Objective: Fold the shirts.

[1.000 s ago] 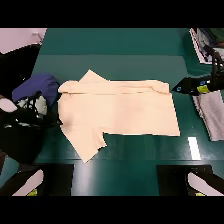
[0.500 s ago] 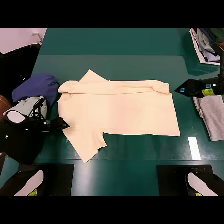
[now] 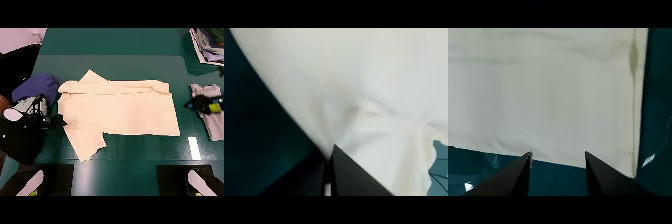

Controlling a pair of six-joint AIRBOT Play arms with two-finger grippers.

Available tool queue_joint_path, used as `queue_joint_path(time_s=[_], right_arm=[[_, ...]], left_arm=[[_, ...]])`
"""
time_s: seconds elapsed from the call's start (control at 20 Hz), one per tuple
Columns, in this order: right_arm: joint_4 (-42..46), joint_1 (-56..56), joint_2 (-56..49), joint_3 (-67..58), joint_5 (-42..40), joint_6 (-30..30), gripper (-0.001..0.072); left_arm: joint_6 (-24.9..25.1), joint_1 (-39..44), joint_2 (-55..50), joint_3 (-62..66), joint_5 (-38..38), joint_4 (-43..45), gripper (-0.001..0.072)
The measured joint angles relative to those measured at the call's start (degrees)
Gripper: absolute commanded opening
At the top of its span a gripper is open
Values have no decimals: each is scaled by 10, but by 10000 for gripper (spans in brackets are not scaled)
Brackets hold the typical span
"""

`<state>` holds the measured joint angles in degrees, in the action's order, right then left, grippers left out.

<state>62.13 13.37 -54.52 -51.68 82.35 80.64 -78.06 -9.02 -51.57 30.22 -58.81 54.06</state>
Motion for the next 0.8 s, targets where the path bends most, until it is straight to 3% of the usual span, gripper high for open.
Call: queue_joint_path(time_s=[0.25,0.5,0.75,0.8], right_arm=[[4,139,0,172,-20,-11,448],[-47,158,-46,244,-72,-30,440],[-104,94,-98,258,-122,-54,40],[-108,79,-101,260,-132,-57,16]], left_arm=[[4,0,11,24,-14,-7,25],[5,0,13,29,-17,-10,24],[5,0,14,32,-18,-10,23],[5,0,14,36,-19,-8,23]])
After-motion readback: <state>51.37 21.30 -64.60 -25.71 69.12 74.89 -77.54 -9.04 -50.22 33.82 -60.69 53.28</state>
